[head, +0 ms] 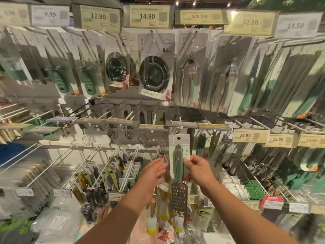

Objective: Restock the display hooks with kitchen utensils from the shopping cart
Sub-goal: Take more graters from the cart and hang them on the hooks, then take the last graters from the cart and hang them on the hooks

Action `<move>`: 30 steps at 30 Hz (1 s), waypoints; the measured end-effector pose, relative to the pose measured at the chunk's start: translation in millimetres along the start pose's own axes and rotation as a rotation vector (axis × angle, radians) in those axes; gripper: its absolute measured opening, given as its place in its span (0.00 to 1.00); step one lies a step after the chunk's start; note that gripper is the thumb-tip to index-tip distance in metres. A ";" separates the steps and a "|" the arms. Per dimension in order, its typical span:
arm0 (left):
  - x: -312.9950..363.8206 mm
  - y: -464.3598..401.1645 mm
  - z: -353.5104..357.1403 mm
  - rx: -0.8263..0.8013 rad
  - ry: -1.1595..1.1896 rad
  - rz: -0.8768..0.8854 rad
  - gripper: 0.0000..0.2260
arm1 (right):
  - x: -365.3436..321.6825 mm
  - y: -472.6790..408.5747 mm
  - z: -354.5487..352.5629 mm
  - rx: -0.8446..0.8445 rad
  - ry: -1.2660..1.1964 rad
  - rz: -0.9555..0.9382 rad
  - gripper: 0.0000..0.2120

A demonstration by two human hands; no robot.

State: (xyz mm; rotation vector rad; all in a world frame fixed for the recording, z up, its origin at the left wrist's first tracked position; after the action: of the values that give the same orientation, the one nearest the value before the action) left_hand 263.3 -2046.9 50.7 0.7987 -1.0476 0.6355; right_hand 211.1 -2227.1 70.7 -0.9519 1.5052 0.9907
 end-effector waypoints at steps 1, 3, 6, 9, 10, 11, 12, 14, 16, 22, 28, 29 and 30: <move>-0.9 0.8 -2.0 0.006 -0.004 -0.002 0.07 | 0.8 -1.9 0.2 0.012 0.017 0.007 0.15; -2.1 2.6 -5.0 0.016 -0.005 -0.006 0.08 | -1.8 -5.3 2.6 0.039 0.032 -0.004 0.17; -2.9 5.3 -8.0 0.026 -0.009 -0.010 0.09 | -12.0 -4.6 6.5 0.084 0.075 -0.056 0.17; -2.0 6.3 -10.6 0.038 -0.002 -0.009 0.09 | -11.3 -2.5 7.1 0.123 0.088 -0.084 0.17; -0.4 6.5 -11.7 0.044 -0.003 -0.006 0.09 | -10.2 -2.0 7.9 0.129 0.077 -0.091 0.17; 1.8 6.6 -12.4 0.046 -0.005 -0.003 0.09 | -8.3 -2.4 7.6 0.141 0.061 -0.098 0.16; 4.7 6.1 -12.6 0.046 -0.010 0.001 0.08 | -6.7 -2.9 7.2 0.157 0.042 -0.103 0.15; 11.2 4.7 -12.2 0.042 -0.030 0.013 0.07 | -6.1 -4.5 4.4 0.199 0.025 -0.106 0.15; 17.0 3.2 -12.2 0.041 -0.037 0.026 0.07 | -10.4 -6.5 1.3 0.246 0.066 -0.105 0.16; 21.9 0.1 -5.2 0.026 -0.080 0.026 0.08 | -19.8 -29.9 -11.6 0.325 0.093 0.100 0.19; 9.5 -1.2 -7.5 0.004 -0.107 -0.019 0.08 | 27.5 -26.3 -7.4 0.104 0.050 0.391 0.34; 7.1 -2.3 -9.7 0.003 -0.116 -0.031 0.08 | 36.5 -22.7 -8.1 0.071 0.048 0.406 0.34; 4.1 -3.6 -10.4 -0.004 -0.129 -0.047 0.09 | 46.0 -17.4 -9.1 0.041 0.032 0.425 0.33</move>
State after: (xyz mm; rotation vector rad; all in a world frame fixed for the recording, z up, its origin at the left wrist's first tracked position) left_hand 272.9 -2040.1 50.7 0.8674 -1.1436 0.5469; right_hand 218.2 -2244.6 24.3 -0.6301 1.7899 1.2412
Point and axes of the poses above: each hand's wrist, its own y-axis away from the middle knuckle, its own z-axis out of the palm, x = y × z, the point moved 10 cm from there along -y, towards the middle knuckle, and after that the axes turned 9 degrees about -x, right-handed, at the moved point
